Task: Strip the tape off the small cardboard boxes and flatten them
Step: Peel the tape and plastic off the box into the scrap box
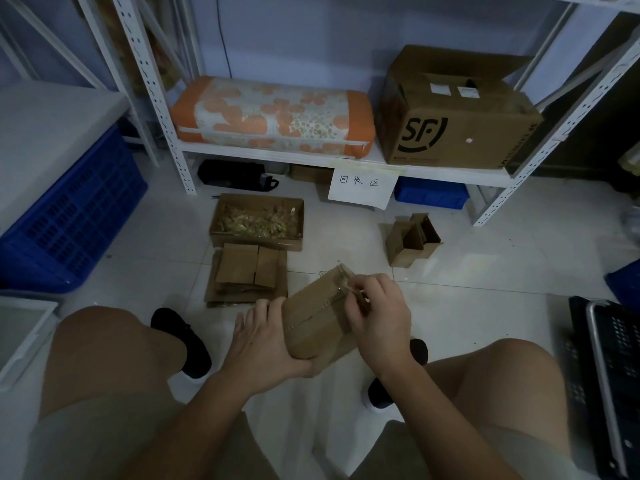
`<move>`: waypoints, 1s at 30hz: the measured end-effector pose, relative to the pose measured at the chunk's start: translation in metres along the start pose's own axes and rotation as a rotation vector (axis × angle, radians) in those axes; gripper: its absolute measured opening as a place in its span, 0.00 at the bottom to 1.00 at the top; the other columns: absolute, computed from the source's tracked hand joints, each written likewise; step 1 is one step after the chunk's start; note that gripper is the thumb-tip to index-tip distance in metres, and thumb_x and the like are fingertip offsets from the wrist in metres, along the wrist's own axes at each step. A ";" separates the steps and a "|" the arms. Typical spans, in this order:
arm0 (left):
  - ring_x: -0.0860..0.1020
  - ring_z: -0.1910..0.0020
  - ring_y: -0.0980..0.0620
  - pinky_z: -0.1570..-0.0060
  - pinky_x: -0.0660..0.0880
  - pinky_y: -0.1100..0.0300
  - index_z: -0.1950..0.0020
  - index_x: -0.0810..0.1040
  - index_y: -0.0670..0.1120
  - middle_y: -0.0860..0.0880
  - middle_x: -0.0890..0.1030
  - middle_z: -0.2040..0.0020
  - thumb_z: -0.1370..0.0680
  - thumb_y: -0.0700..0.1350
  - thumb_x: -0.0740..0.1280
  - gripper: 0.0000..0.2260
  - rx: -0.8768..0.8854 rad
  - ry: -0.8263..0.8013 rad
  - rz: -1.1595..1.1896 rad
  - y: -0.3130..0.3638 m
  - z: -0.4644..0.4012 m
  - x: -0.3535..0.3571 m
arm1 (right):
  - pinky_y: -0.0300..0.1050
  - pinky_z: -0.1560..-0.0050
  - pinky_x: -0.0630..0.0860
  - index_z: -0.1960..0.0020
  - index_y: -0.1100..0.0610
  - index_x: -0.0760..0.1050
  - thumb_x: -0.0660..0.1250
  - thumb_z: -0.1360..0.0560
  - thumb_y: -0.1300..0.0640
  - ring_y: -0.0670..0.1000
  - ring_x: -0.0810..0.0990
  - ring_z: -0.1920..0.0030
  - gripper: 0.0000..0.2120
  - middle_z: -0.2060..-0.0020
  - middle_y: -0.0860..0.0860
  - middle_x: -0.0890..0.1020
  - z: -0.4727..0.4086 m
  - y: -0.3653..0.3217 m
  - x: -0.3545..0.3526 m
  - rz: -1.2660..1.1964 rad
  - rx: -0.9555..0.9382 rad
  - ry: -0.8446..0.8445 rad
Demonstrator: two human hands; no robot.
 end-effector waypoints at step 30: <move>0.67 0.36 0.52 0.41 0.78 0.44 0.25 0.55 0.54 0.54 0.60 0.36 0.39 0.67 0.74 0.49 0.072 0.162 0.121 0.012 0.000 -0.006 | 0.49 0.60 0.78 0.54 0.53 0.73 0.68 0.20 0.60 0.49 0.79 0.59 0.06 0.60 0.49 0.80 0.009 -0.004 0.014 -0.134 0.134 -0.042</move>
Point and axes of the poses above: each hand's wrist, its own z-axis away from the middle knuckle, its own x-axis out of the palm, y = z × x, the point moved 8 cm from there along -z, towards the middle knuckle
